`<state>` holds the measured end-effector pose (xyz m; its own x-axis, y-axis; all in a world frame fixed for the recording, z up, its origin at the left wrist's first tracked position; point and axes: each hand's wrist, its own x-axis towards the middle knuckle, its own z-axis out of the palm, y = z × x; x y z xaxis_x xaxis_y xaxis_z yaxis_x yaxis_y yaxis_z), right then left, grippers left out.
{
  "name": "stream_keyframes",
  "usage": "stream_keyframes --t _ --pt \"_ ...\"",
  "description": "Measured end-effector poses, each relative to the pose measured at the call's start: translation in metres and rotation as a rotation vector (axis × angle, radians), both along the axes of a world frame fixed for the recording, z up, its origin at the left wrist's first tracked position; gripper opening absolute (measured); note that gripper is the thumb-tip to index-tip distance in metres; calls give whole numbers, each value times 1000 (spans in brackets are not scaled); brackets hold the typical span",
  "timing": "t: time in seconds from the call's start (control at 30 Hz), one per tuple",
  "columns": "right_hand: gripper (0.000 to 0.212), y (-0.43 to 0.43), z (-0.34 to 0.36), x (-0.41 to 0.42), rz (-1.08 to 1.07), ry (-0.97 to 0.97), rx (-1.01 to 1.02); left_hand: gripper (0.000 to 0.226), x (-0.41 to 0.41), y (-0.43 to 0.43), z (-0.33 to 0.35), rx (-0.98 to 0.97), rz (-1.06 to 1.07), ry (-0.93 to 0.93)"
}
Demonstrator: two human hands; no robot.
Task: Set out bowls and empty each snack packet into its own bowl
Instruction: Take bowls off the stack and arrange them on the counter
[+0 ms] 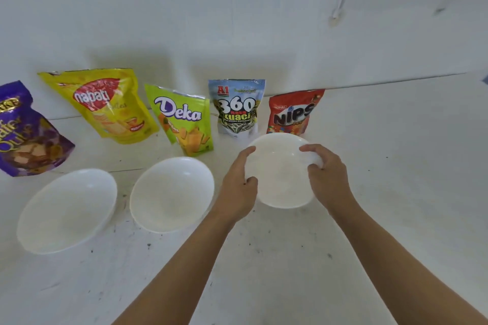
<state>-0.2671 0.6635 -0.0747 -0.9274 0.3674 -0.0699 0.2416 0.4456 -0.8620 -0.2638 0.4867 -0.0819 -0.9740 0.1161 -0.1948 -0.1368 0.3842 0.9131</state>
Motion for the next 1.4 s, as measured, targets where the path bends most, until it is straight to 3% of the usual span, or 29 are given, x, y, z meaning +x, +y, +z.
stream_keyframes --t 0.17,0.47,0.57,0.77,1.0,1.17,1.4 --pt "54 5 -25 -2 88 -90 42 66 -4 5 -20 -51 22 -57" --pt "50 3 -28 -4 158 -88 80 62 -10 1 -19 -120 -4 -64" --pt "42 -2 -16 -1 161 -2 167 62 -5 1 -8 -157 -18 -11" --pt "29 -32 31 0 252 258 207 41 4 -21 39 -86 60 257" --pt "14 -99 85 7 368 395 13 14 31 -98 96 -14 220 384" --pt "16 -180 103 14 541 395 -114 14 70 -184 121 -76 361 422" --pt "9 -324 107 43 816 416 -144 13 147 -322 129 -171 633 381"
